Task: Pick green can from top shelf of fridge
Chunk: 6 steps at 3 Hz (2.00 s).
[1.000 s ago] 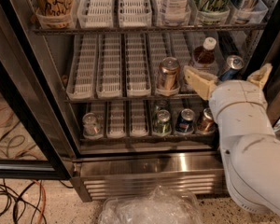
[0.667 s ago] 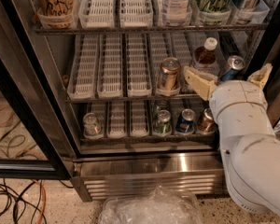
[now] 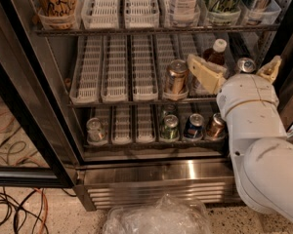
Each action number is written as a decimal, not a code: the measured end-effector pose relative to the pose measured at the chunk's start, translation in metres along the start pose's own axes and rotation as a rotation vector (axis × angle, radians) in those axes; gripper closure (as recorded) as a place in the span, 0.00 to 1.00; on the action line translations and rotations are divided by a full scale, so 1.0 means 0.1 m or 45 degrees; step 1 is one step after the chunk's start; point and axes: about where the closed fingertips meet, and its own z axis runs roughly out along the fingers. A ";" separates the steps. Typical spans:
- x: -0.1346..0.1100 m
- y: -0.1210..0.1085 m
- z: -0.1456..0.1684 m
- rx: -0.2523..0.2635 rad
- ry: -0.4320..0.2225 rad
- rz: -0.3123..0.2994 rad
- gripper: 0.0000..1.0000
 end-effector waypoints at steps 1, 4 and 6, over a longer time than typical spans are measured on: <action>-0.17 0.04 0.01 0.000 -0.093 -0.054 0.00; -0.34 0.20 0.19 -0.031 -0.201 -0.014 0.00; -0.58 0.25 0.32 -0.046 -0.293 -0.044 0.00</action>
Offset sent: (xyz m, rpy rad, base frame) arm -0.0004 0.0040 0.0133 -0.0343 -0.0567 -0.0044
